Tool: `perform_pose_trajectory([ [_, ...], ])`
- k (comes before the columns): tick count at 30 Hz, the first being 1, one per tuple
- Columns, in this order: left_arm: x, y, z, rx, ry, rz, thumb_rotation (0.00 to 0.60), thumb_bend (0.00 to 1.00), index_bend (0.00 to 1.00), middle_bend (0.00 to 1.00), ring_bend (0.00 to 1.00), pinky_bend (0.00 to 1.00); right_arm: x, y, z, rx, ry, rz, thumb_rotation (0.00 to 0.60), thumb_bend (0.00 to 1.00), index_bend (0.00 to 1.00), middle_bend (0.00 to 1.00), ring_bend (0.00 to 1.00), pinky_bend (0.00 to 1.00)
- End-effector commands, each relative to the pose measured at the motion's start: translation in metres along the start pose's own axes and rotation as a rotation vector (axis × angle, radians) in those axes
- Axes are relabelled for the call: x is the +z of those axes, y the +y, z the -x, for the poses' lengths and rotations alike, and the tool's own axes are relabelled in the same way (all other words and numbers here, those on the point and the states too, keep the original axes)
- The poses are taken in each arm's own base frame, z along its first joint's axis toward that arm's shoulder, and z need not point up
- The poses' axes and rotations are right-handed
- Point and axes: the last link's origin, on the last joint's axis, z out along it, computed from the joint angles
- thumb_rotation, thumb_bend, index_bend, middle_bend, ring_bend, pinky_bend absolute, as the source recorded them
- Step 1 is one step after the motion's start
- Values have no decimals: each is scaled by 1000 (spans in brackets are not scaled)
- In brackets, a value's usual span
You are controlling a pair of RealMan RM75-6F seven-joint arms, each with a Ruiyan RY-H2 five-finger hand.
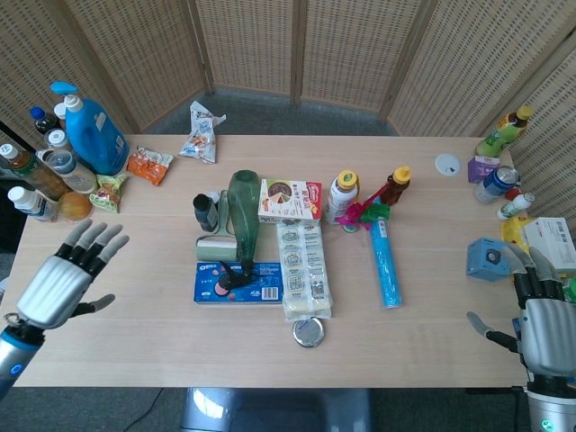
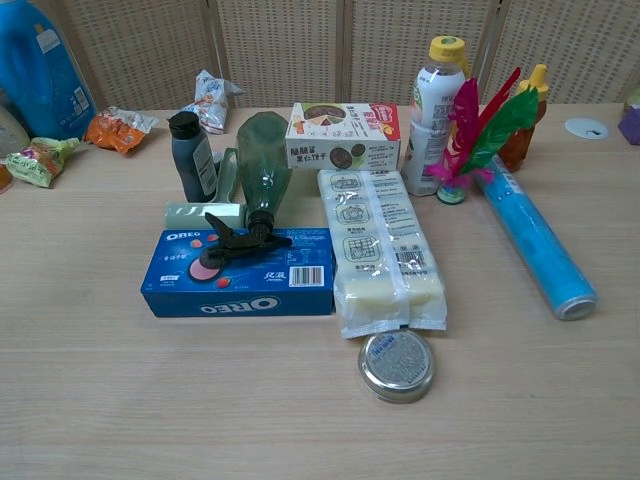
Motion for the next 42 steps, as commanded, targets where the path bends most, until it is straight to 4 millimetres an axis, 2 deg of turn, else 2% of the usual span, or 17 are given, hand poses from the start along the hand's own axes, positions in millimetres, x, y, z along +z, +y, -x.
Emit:
perform_pose_trajectory([
  [1,43,15,6,120,-19,125,600,0,8,0,0,0,0,0,-1,4,1,1,600,0,0,108,0,0],
  [5,73,39,14,231,-79,225,600,0,3,0,0,0,0,1,-3,13,8,3,600,0,0,108,0,0],
  [11,102,70,26,329,-133,303,600,0,3,0,0,0,0,5,-7,31,13,13,600,0,0,109,0,0],
  [20,143,91,31,494,-164,379,600,0,3,0,0,0,2,9,-11,50,17,28,600,0,0,108,0,0],
  [35,166,109,81,542,-245,433,600,0,0,0,0,0,3,12,-13,73,11,39,600,0,0,108,0,0],
  [42,177,123,94,541,-247,448,600,0,0,0,0,0,5,15,-14,81,12,53,600,0,0,108,0,0],
])
